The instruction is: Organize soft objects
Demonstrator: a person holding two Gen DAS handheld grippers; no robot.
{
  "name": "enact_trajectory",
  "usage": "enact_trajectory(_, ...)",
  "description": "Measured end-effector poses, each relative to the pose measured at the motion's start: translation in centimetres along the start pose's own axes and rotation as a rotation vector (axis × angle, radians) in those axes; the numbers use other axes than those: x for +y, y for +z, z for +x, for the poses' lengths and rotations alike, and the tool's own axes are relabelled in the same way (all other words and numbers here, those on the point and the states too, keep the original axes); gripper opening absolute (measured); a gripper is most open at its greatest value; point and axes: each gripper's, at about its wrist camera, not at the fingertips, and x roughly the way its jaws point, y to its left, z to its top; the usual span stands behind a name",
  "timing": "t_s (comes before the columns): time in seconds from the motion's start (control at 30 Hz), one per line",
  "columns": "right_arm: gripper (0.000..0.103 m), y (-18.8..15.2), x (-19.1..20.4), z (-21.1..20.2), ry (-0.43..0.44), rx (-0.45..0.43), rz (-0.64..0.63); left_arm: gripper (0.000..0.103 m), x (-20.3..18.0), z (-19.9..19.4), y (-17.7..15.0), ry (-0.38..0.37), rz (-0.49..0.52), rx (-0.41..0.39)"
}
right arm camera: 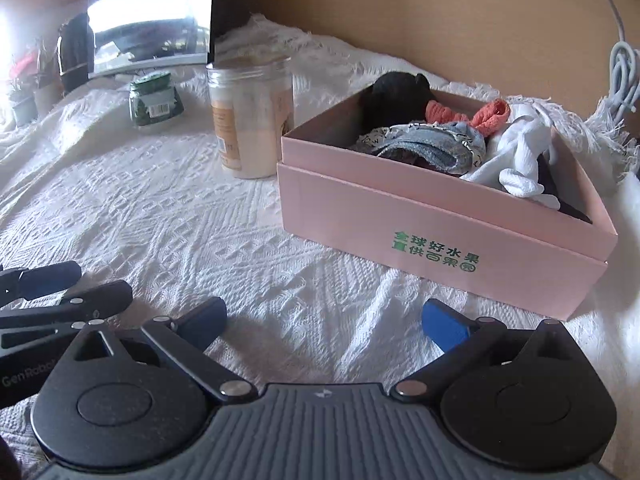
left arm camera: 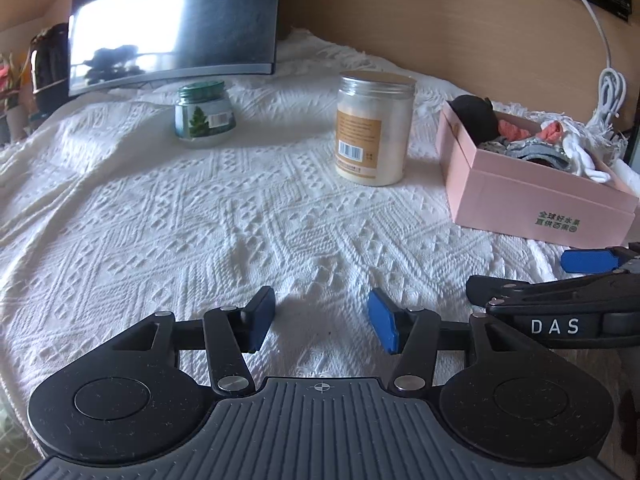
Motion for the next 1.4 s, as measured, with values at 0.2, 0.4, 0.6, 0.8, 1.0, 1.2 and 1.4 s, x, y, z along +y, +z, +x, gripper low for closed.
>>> enact_trajectory(0.2,0.103,-0.07,0.05,-0.11,-0.003,-0.004,0.002,0.056,0.51,-0.08,0.03,-0.023,-0.021,-0.006)
enact_trajectory(0.4,0.103,-0.10,0.11,-0.18,-0.010,-0.005,0.008,0.056,0.22,-0.05,0.07,-0.014,-0.015,-0.004)
enact_trajectory(0.6,0.103,-0.11,0.10,-0.19,-0.009,-0.005,0.008,0.056,0.28,-0.03,0.06,-0.015,-0.021,-0.005)
enact_trajectory(0.8,0.103,-0.11,0.10,-0.18,-0.010,-0.005,0.008,0.056,0.13,-0.01,0.05,-0.009,-0.019,-0.005)
enact_trajectory(1.0,0.103,-0.09,0.10,-0.17,-0.010,-0.005,0.008,0.056,0.24,-0.01,0.03,-0.007,-0.017,-0.005)
enact_trajectory(1.2,0.103,-0.09,0.09,-0.18,-0.010,-0.005,0.008,0.056,0.22,0.01,0.02,-0.006,-0.015,-0.005)
enact_trajectory(1.4,0.103,-0.10,0.11,-0.17,-0.010,-0.005,0.008,0.056,0.22,0.03,0.00,-0.004,-0.011,-0.005)
